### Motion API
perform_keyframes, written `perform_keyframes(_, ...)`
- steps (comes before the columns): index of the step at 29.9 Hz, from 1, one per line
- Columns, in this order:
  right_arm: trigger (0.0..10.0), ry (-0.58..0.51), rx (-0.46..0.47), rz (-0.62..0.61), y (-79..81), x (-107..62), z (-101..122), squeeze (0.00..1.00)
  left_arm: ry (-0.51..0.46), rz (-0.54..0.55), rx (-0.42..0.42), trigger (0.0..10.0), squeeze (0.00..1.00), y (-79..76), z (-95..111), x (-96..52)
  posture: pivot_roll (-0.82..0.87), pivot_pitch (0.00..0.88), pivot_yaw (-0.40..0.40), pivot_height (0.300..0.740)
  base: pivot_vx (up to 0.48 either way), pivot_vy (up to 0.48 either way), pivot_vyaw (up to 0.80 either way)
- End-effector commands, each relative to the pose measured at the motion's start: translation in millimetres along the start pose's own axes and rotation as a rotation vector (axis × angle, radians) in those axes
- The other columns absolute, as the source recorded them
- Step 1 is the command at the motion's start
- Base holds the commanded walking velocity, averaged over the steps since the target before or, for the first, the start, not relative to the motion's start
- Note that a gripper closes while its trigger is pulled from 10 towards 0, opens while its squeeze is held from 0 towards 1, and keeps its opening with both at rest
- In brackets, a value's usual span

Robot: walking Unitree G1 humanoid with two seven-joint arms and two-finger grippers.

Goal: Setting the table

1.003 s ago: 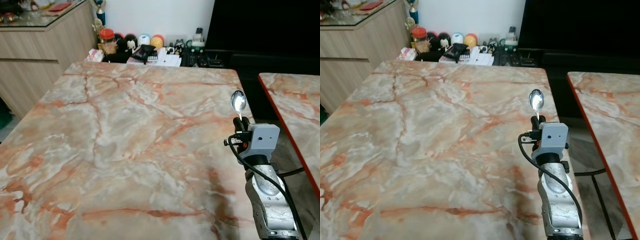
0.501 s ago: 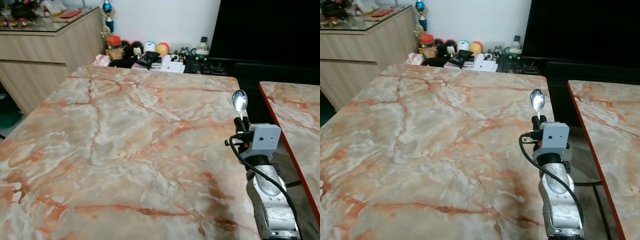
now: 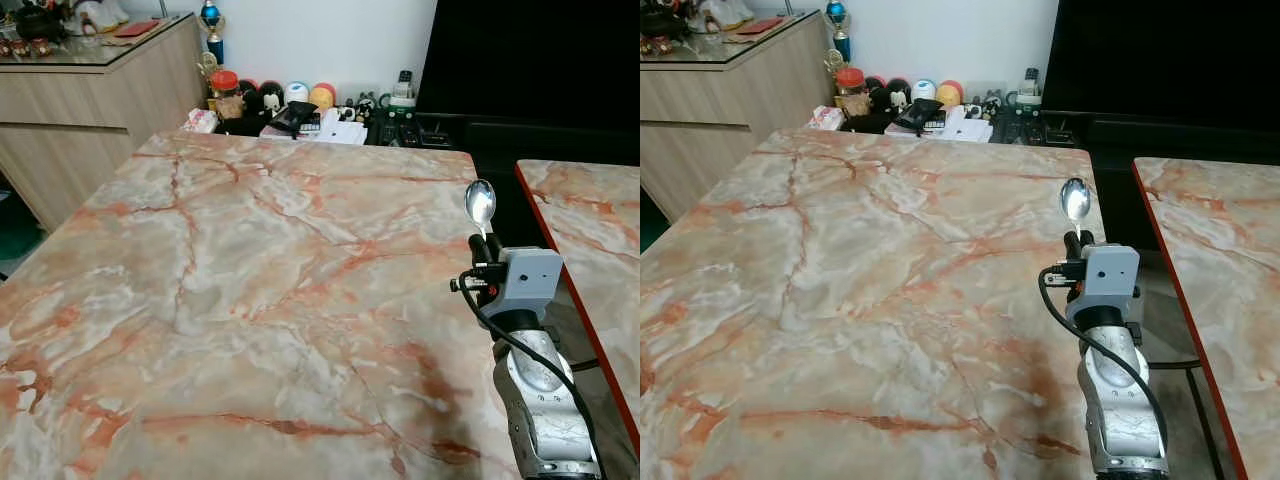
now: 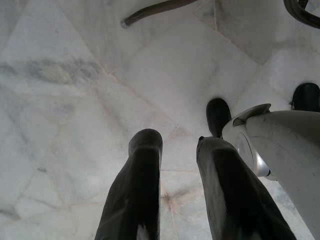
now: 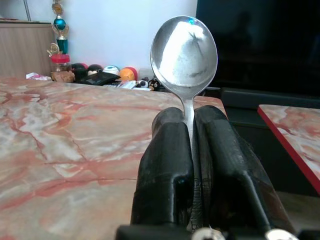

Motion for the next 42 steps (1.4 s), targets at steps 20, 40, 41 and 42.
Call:
perform_keyframes(20,10.0,-0.017,0.002,-0.019,-4.3,1.6,4.6,0.0,0.024,0.02,-0.018,10.0,0.0,5.6,-12.1,-3.6,-0.04,0.108,0.024,0.74,-0.311,0.0,0.0)
perform_keyframes(40,10.0,-0.02,-0.002,-0.02,-5.7,3.1,5.5,0.0,0.017,0.032,-0.02,10.0,0.0,5.5,-11.2,-3.3,-0.04,0.108,0.015,0.74,-0.091,0.0,0.0)
perform_keyframes(41,10.0,-0.022,-0.001,-0.021,-6.0,3.2,5.9,0.0,0.017,0.03,-0.011,10.0,0.0,5.1,-11.0,-3.2,-0.04,0.108,0.015,0.74,0.0,0.0,0.0)
perform_keyframes(42,10.0,-0.023,0.0,-0.022,-6.3,3.4,6.2,0.0,0.019,0.024,-0.002,10.0,0.0,4.3,-10.9,-3.0,-0.04,0.107,0.014,0.74,0.0,0.0,0.0)
Point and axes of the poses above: a point about 5 cm out from each wrist's last joint towards the gripper, its own x axis pointing out of the wrist towards the gripper, its own z axis along the axis of the wrist's last joint, y = z × x, the point moved 2 cm from there along x, pointing out of the wrist towards the gripper, and after that the axes turned 11 degrees about -x, right-handed, at the moved point
